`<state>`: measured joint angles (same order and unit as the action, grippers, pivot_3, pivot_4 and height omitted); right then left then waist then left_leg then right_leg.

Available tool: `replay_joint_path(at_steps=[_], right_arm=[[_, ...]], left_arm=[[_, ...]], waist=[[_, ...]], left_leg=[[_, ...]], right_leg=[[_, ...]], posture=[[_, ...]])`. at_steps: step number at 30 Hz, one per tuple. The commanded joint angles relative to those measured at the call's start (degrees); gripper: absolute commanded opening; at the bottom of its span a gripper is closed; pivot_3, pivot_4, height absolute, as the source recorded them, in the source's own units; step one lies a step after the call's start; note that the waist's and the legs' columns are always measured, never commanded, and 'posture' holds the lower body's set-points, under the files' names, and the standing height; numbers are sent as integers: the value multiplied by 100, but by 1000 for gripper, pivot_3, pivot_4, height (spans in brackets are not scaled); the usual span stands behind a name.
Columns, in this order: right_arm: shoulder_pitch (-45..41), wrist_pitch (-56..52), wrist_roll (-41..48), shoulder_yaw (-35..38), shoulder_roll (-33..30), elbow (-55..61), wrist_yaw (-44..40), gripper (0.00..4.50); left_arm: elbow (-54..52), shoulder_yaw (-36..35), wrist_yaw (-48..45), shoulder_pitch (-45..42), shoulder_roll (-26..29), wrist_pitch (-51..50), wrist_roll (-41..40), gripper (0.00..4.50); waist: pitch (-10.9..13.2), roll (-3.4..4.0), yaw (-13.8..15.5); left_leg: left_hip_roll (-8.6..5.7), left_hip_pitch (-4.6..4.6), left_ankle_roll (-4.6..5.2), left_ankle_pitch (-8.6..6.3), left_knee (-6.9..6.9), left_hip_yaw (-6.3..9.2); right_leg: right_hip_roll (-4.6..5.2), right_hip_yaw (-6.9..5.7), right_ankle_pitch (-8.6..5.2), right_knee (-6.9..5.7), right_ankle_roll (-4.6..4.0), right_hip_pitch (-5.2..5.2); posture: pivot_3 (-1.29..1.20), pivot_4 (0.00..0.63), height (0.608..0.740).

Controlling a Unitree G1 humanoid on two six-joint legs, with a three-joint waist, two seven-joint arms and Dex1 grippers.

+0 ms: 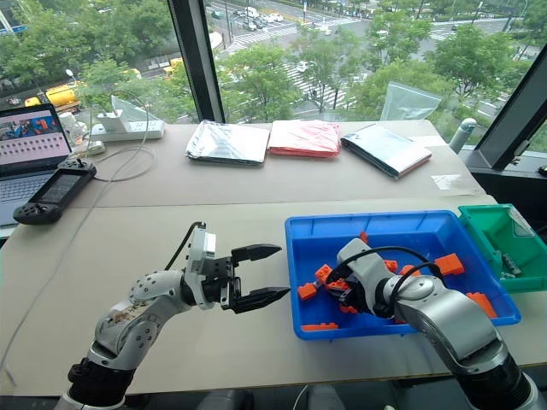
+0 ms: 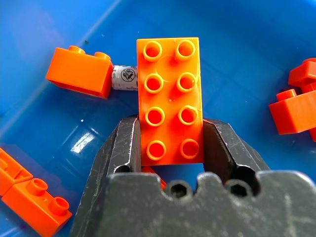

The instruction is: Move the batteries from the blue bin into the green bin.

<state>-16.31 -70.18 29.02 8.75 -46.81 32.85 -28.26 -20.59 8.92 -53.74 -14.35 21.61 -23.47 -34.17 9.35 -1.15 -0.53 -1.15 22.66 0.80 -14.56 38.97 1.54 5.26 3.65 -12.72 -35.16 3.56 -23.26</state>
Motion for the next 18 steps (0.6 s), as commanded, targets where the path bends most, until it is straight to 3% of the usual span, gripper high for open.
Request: replay_joint_path(at_steps=[1,6,8,14,18], right_arm=[[-169,249,-243,1001,-256,-361,172,1458],[141,467,-693,1149,-524,-809,347,1458],[194,515,-749,1164,-540,-784,367,2461],[64,803,-476,836,-660,-317,-110,4409],[62,1366,-430,345,-921,10,-743,4468]], left_arm=[[-242,-19,30,-110,-34,-14,-130,4500],[-215,-4,16,-116,-46,-7,-114,4500],[-199,-7,4,-118,-46,3,-106,4500],[-171,0,-7,-122,-61,20,-85,4500],[-151,12,8,-135,-88,28,-65,4500]], waist=[[0,0,4],[-1,-1,-12],[-1,-1,-14],[-1,0,-38],[-1,-1,-27]], left_leg=[[0,0,0,0,0,-1],[2,0,0,0,-4,-7],[1,0,0,0,-5,-9],[5,-6,0,0,-4,-8],[3,-4,0,0,-4,-8]], right_leg=[[0,0,0,0,0,0],[-2,-1,0,2,-1,0],[-1,0,0,2,-1,0],[-4,8,0,-1,-1,0],[-3,7,0,1,0,0]], posture=[[0,150,740],[0,150,740],[0,150,740],[0,150,740],[0,150,740]])
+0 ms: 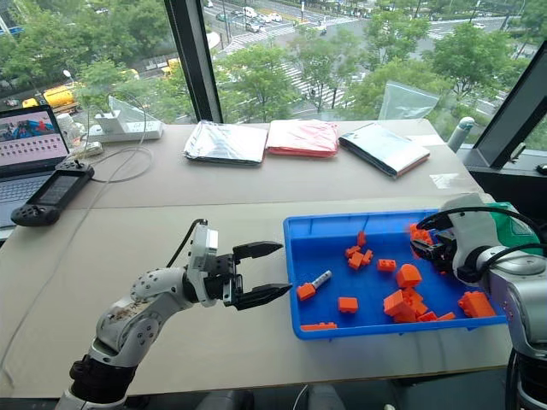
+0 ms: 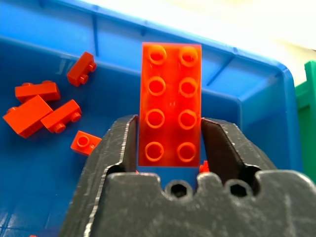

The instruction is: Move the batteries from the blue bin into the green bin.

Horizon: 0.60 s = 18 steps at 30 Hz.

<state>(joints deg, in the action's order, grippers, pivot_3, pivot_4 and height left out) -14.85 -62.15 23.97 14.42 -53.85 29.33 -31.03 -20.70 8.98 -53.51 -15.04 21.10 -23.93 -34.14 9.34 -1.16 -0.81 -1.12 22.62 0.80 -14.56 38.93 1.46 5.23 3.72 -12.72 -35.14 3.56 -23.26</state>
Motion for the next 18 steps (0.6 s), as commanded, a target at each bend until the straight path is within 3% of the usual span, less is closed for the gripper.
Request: replay_joint_path(at_steps=[1,7,14,18], right_arm=[[-115,768,121,-361,-287,438,-723,4468],[-738,2731,-569,-2135,-934,112,-2677,4468],[-2102,3847,-1649,-3699,-469,-1196,-3941,4468],[-2558,4149,-1936,-4078,-79,-1814,-4383,4468]], left_arm=[[-134,6,-11,-69,-44,76,-63,4500],[-90,43,23,-101,-108,105,-8,4500],[-168,70,97,-52,-152,92,0,4500],[-212,78,155,-24,-161,86,-3,4500]], waist=[[0,0,1],[1,0,-2],[1,-1,1],[2,-2,1]], left_leg=[[0,0,0,0,0,0],[1,-3,0,0,1,-2],[2,-4,-1,0,1,0],[2,-6,-1,0,-1,2]], right_leg=[[1,0,0,0,0,0],[1,-2,0,3,1,1],[1,-3,0,2,0,0],[1,-3,0,1,-2,-2]], posture=[[0,150,740],[0,150,740],[0,150,740],[0,150,740]])
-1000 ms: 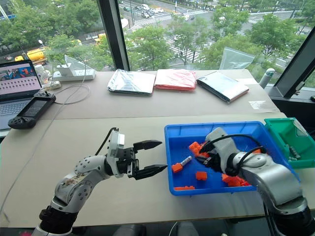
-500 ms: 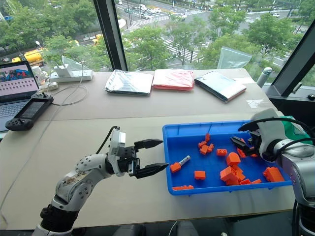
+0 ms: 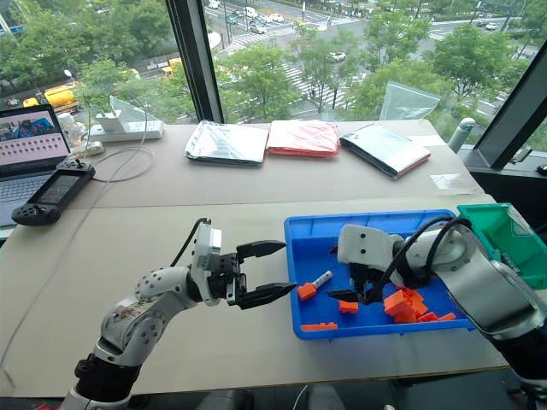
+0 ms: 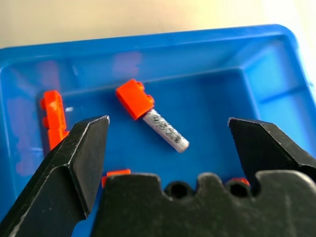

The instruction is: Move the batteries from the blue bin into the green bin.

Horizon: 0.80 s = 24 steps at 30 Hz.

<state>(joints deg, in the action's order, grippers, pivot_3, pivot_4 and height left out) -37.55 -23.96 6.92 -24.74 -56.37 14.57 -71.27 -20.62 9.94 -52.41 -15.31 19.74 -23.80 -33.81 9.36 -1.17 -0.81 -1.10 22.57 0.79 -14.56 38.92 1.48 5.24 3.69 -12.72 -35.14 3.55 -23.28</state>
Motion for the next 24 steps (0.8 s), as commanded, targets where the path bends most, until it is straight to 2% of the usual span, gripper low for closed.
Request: replay_joint_path(at_steps=[1,11,14,24], right_arm=[[-380,408,-292,-252,277,-517,-478,4468],[-832,786,-792,-675,949,-2032,-1226,4468],[-885,820,-854,-664,1066,-2337,-1356,3759],[-645,833,-1029,-551,1076,-2231,-1294,339]], left_arm=[[-234,-22,58,15,-21,71,-42,4500],[-203,-20,68,56,-8,119,-22,4500],[-180,-22,64,55,-14,140,-7,4500],[-168,-20,56,60,-26,156,-4,4500]], waist=[[0,0,3],[0,0,2],[0,0,2],[0,0,10]], left_leg=[[0,0,0,0,-1,1],[-3,-1,-2,0,0,4],[-3,-2,-3,1,-1,4],[-5,-2,-3,0,-1,4]], right_leg=[[0,0,0,0,0,-1],[5,-2,1,-3,-2,-4],[3,-2,2,-6,-3,-4],[6,-2,2,-7,-3,-4]], posture=[[0,150,740],[0,150,740],[0,150,740],[0,150,740]])
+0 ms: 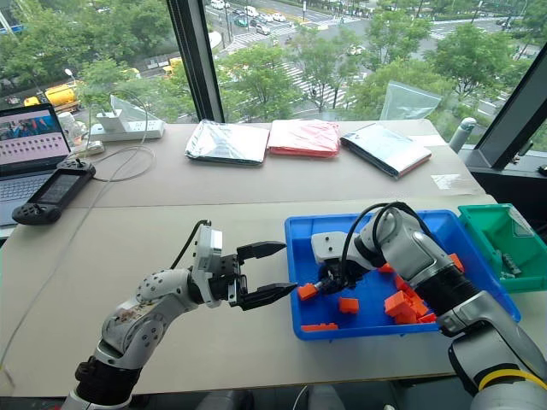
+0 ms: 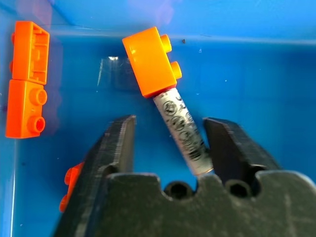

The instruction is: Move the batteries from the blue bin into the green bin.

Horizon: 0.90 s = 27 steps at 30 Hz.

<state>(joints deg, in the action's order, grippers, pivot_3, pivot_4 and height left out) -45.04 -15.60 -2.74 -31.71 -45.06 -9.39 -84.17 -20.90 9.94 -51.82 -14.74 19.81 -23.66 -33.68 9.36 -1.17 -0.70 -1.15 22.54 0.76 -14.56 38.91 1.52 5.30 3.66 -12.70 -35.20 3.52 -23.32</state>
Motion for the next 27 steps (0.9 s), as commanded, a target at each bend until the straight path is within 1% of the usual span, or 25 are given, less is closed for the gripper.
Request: replay_joint_path(at_steps=[1,5,6,7,10,13,17,19,21,22,25,27], right_arm=[[134,-28,-67,173,-62,200,3,242],[333,-82,-73,448,-150,413,220,244],[388,-125,-69,582,-174,487,371,244],[439,-342,-12,868,-186,619,632,244],[659,-1240,324,2146,-297,1247,1498,244],[764,-1745,337,3137,-308,1507,2417,244],[546,-2723,-65,4290,-209,1279,4186,244],[558,-3113,-244,4639,-188,1195,4846,244],[539,-3833,-466,5334,40,1024,5816,244],[590,-4103,-516,5651,151,986,6172,244],[1048,-4224,-664,6029,223,1156,6669,244],[1188,-4290,-686,6239,274,1209,6969,244]], left_arm=[[-138,-19,-6,1,-32,143,-18,4500],[-117,-24,-15,-49,-35,136,-20,4500],[-117,-25,-15,-57,-35,134,-21,4500],[-110,-27,-15,-69,-37,133,-21,4500],[-145,-40,5,-65,-33,126,-29,4500],[-205,-53,25,-35,-18,100,-51,4500],[-272,-70,48,-3,7,55,-89,4500],[-295,-70,63,1,16,37,-101,4500],[-313,-68,78,6,22,24,-110,4500],[-318,-67,82,5,26,19,-117,4500],[-306,-62,84,-7,31,10,-124,4500],[-291,-59,88,-15,32,8,-122,4500]], waist=[[0,0,0],[0,0,5],[0,0,9],[0,0,8],[0,0,18],[0,0,22],[0,0,19],[0,0,28],[0,0,41],[-1,0,42],[-1,0,63],[-3,4,55]], left_leg=[[0,0,0,0,0,0],[0,0,0,0,0,0],[0,0,0,0,0,1],[0,0,0,0,0,1],[1,3,0,0,1,1],[0,19,-2,1,1,0],[-1,26,-2,1,1,0],[-3,32,-3,2,1,-2],[-5,36,-3,2,1,-4],[-9,43,-4,3,2,-6],[-15,67,-6,6,4,-11],[-14,67,-5,5,4,-14]], right_leg=[[0,0,0,0,0,0],[0,0,0,0,0,0],[0,0,0,-1,0,0],[0,-1,0,-1,0,0],[7,0,0,-4,0,-4],[8,2,0,-12,0,-23],[8,3,0,-15,0,-30],[8,5,1,-17,0,-38],[10,5,1,-22,0,-44],[9,7,1,-26,-1,-53],[12,16,1,-62,-1,-86],[10,16,1,-65,-1,-87]], posture=[[0,150,740],[0,150,740],[0,150,740],[0,150,740],[0,150,740],[0,150,740],[0,150,740],[0,150,740],[0,150,740],[0,150,740],[0,150,740],[0,150,740]])
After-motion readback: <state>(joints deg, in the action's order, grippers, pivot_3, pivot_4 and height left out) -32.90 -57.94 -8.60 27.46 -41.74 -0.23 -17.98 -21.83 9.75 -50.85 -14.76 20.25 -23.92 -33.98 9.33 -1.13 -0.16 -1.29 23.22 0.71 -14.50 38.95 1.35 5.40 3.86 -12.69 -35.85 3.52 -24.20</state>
